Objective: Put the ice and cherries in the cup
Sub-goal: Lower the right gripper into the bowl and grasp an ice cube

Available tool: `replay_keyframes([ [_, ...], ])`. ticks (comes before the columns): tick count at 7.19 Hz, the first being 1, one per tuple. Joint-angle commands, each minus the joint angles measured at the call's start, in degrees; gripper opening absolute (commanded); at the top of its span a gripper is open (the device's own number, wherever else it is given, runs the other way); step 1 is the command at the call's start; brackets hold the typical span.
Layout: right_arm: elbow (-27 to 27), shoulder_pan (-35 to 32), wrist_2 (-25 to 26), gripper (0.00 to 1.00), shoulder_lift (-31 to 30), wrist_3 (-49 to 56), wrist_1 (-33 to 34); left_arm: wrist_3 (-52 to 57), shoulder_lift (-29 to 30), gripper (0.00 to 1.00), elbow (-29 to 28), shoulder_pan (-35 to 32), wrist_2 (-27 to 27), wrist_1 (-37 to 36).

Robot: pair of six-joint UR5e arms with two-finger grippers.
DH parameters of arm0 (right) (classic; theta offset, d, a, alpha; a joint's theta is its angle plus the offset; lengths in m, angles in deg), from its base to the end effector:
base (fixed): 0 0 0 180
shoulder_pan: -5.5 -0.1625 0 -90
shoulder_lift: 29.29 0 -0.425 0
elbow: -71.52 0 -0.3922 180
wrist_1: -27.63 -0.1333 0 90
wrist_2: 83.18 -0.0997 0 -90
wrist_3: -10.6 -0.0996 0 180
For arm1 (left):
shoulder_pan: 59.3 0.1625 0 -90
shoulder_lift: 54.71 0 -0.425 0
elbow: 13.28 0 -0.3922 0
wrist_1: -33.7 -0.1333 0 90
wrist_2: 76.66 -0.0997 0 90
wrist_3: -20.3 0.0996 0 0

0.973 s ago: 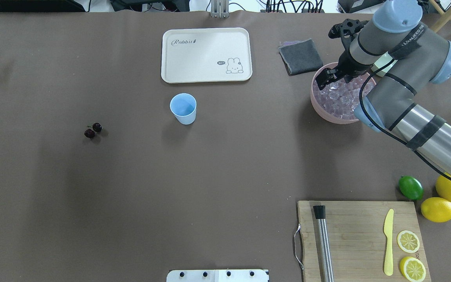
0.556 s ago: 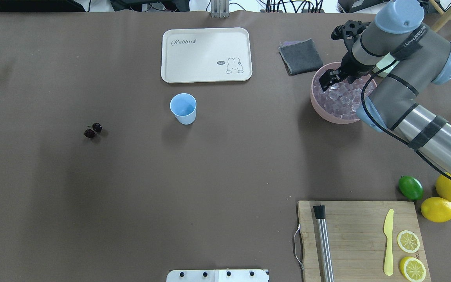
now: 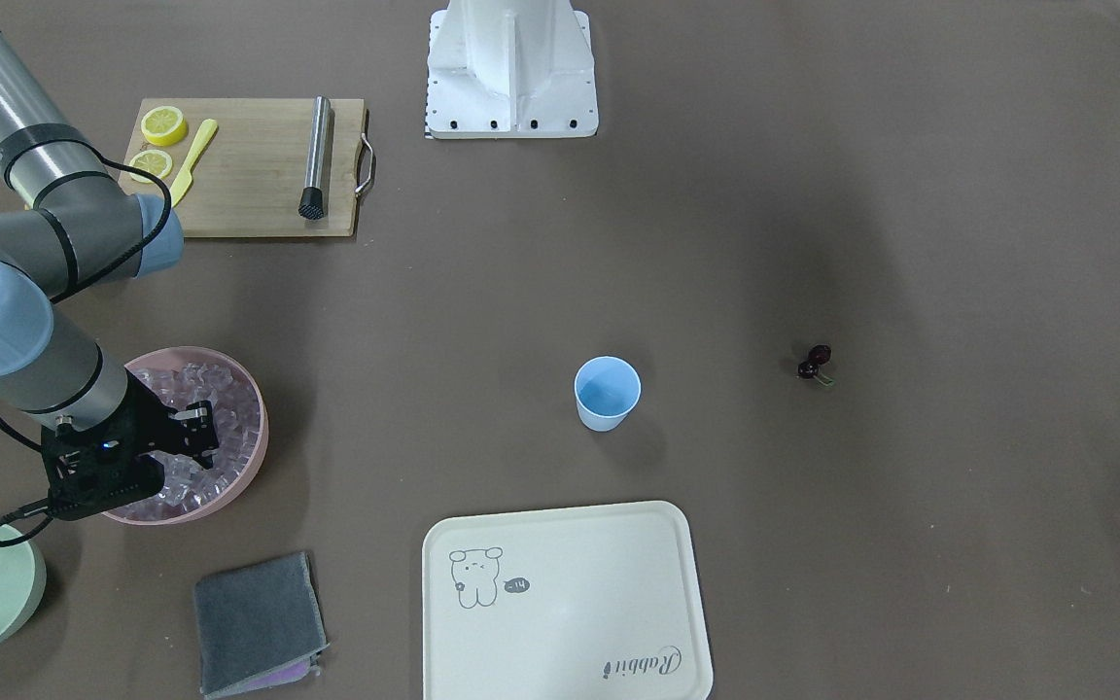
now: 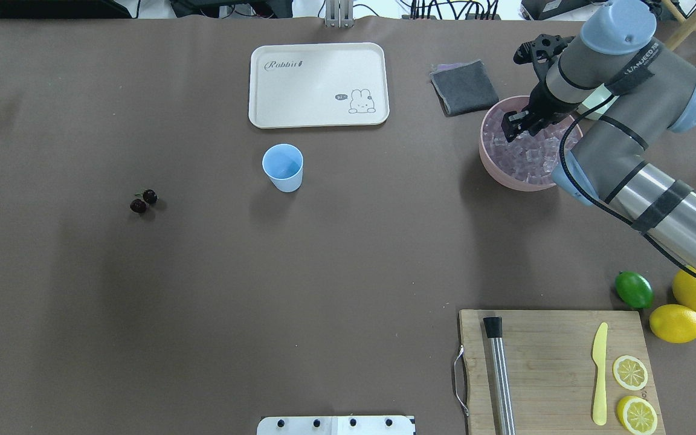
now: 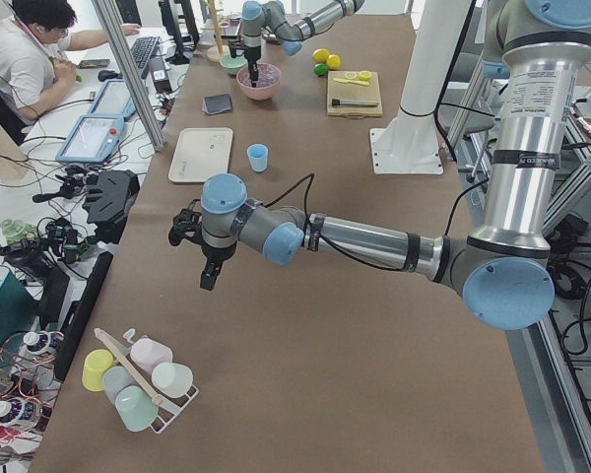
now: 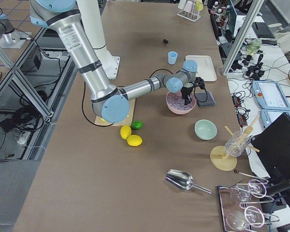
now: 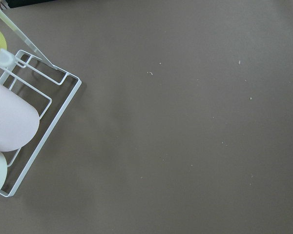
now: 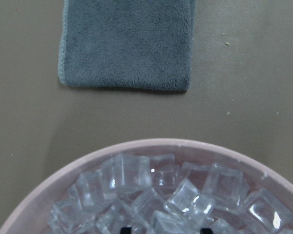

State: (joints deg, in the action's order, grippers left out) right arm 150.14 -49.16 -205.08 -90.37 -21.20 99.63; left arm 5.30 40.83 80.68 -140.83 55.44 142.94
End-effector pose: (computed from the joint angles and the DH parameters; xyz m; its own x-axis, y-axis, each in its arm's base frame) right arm -0.3447 -0.6256 0.4272 0.6856 -0.2805 0.6718 0.1287 0.9549 0.2674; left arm 0.0153 -0.5546 0.5376 0.6964 0.1891 -0.6923 0.0529 0.9485 0.3123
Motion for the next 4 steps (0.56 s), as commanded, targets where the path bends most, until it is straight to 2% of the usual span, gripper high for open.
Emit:
replay_keyframes([
  [1, 0.4, 0.0, 0.0, 0.41, -0.3, 0.0, -0.1, 0.0, 0.0, 0.97, 0.0, 0.1, 0.0, 0.0],
  [4, 1.0, -1.1, -0.4, 0.24, -0.3, 0.1, -0.1, 0.0, -0.3, 0.97, 0.0, 0.1, 0.0, 0.0],
])
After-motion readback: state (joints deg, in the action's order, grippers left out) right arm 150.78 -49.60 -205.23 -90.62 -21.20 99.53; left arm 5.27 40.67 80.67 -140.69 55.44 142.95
